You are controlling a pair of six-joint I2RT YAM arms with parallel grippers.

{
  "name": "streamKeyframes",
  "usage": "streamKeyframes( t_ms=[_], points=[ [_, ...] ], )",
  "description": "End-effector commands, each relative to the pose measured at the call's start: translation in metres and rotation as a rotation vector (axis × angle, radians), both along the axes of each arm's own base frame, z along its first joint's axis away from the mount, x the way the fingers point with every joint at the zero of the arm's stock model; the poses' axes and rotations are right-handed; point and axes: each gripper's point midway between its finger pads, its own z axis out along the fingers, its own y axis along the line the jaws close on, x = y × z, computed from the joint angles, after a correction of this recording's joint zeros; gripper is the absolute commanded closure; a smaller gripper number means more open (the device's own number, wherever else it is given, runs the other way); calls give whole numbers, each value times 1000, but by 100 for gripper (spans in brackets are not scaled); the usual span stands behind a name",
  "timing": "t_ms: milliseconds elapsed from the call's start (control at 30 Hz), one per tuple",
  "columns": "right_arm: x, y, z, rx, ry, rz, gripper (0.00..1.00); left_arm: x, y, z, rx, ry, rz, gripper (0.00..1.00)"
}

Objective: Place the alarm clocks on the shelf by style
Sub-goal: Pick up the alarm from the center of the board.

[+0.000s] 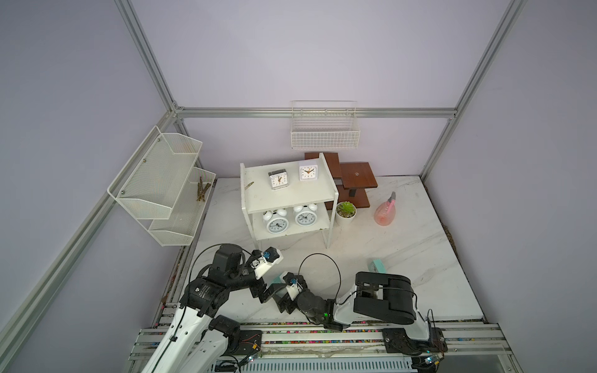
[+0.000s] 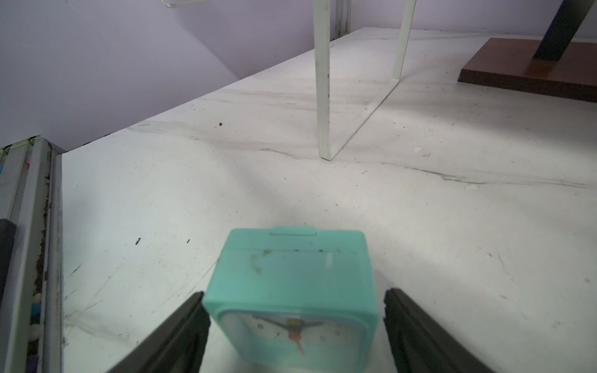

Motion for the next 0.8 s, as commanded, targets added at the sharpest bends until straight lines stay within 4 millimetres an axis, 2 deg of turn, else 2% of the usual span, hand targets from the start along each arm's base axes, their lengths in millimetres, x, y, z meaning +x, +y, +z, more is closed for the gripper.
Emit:
streamKeyframes(
  t_ms=[0, 433, 500, 767],
  points=[
    [3, 3, 1, 8, -15, -5, 16, 0, -3, 4, -16, -20, -10, 0],
    [5, -5, 11, 30, -35, -22, 33, 0, -3, 4, -18, -22, -10, 0],
    [5, -9, 15, 39, -37, -29, 39, 0, -3, 4, -19, -22, -12, 0],
    [9, -35, 33, 64, -35, -89, 42, 0, -3, 6, -20, -25, -10, 0]
  ],
)
